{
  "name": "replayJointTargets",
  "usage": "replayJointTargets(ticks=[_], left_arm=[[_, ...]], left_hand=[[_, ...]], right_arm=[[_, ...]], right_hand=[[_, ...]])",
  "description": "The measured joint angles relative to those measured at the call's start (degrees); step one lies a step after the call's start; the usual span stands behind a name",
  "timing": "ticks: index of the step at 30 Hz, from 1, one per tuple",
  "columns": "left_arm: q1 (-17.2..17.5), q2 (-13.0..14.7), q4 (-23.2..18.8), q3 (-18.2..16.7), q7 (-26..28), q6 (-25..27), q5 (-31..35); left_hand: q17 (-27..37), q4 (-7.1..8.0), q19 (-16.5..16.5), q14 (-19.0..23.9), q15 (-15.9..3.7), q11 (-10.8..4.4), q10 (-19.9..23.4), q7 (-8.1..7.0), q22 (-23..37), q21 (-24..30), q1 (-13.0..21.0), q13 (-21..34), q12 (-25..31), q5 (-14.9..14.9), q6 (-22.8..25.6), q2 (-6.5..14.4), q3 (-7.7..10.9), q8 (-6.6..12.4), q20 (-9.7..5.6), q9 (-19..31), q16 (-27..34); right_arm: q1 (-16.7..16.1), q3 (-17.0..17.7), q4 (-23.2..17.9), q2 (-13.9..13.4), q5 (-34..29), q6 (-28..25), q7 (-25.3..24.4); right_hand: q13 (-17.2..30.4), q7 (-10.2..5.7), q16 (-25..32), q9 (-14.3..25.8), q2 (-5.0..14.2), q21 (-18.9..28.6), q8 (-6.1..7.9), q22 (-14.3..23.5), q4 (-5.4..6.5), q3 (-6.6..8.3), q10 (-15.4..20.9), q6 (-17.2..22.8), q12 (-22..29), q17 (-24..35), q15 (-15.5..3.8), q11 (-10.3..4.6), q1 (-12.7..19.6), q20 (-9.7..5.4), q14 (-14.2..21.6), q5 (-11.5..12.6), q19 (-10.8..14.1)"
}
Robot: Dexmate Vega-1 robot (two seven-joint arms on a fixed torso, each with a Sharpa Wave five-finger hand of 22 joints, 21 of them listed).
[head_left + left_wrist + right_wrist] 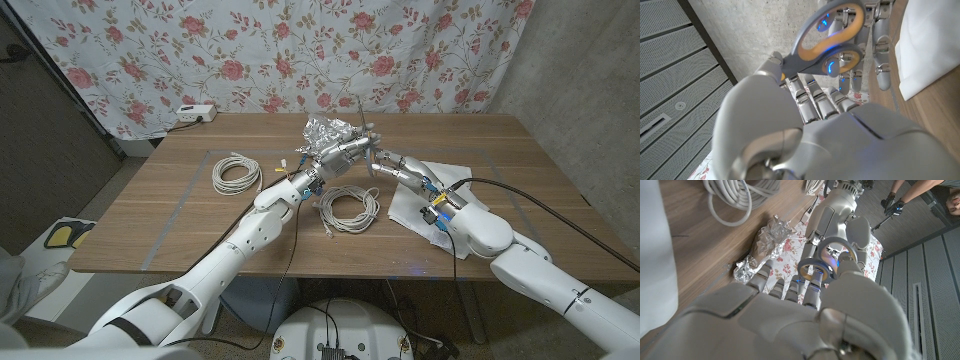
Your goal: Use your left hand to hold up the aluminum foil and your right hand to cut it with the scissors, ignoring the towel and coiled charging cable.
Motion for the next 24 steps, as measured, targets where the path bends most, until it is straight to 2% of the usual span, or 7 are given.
replayJointTargets(ticks=[5, 9, 11, 16, 24], left_arm=[[-0.11, -0.4, 0.07, 0.04, -0.25, 0.44, -0.39], [-0.12, -0.68, 0.08, 0.07, -0.37, 0.62, -0.58], [-0.12, -0.81, 0.08, 0.1, -0.42, 0.73, -0.64], [-0.09, -0.96, -0.03, 0.14, -0.44, 0.96, -0.71], [0.25, -1.1, -0.42, 0.36, -0.24, 1.22, -0.73]], left_hand=[[0.0, -0.01, -0.01, 0.0, 0.0, 0.0, 0.0, 0.0, 0.0, -0.01, 0.01, -0.02, 0.0, -0.01, 0.0, 0.0, -0.01, 0.0, -0.01, 0.0, 0.0], [0.0, -0.01, 0.0, 0.0, 0.0, 0.0, 0.0, 0.01, 0.0, -0.01, 0.02, -0.02, 0.0, -0.01, 0.01, 0.0, -0.01, 0.0, -0.01, 0.0, 0.0], [0.06, -0.01, 0.0, 0.0, 0.0, 0.0, 0.0, 0.01, 0.0, -0.01, 0.02, -0.02, 0.0, -0.01, 0.01, 0.0, -0.01, 0.0, -0.01, -0.01, 0.0], [0.3, -0.01, 0.0, 0.0, 0.0, 0.0, -0.01, -0.11, 0.0, 0.0, 0.03, -0.02, -0.01, -0.02, -0.11, 0.0, -0.01, 0.0, -0.02, 0.27, 0.0], [0.3, -0.02, 0.0, 0.0, 0.0, -0.01, -0.01, -0.1, 0.0, 0.0, 0.03, 0.01, -0.1, -0.22, -0.1, -0.01, -0.02, 0.01, -0.02, 0.26, 0.0]], right_arm=[[0.03, -0.23, 0.25, 0.64, -0.29, 0.4, -0.61], [0.09, -0.39, 0.36, 0.96, -0.52, 0.52, -0.96], [0.09, -0.44, 0.39, 1.04, -0.6, 0.53, -1.06], [0.12, -0.59, 0.45, 1.33, -0.86, 0.61, -1.32], [0.14, -0.79, 0.44, 1.46, -0.9, 0.64, -1.3]], right_hand=[[-0.04, -0.72, 0.0, 0.26, -0.18, 0.0, 0.45, 0.0, 0.06, -0.17, 0.51, 1.51, -0.01, 0.0, 0.28, -0.84, -0.18, 0.3, 0.31, 0.0, 0.49], [-0.03, -0.49, 0.0, 0.26, -0.23, 0.0, 0.45, 0.0, -0.2, -0.43, 0.92, 1.9, -0.02, -0.16, 0.01, -1.24, -0.22, -0.01, 0.6, 0.0, 0.8], [-0.01, -0.36, 0.0, 0.35, -0.23, 0.0, 0.85, 0.0, -0.2, -0.43, 1.15, 2.51, -0.04, -0.16, 0.01, -1.01, -0.22, -0.01, 0.6, 0.0, 0.8], [0.01, -0.37, 0.0, 0.53, -0.22, 0.0, 0.85, 0.0, -0.22, -0.44, 1.55, 2.63, 0.22, -0.16, 0.01, -0.62, -0.22, 0.0, 0.6, 0.0, 0.8], [0.1, 0.77, 0.0, 0.79, -0.22, 0.0, 0.76, -0.01, -0.53, -0.75, 1.45, 1.86, 0.28, -0.16, 0.01, 0.91, -0.22, 0.0, 0.59, 0.0, 0.79]])
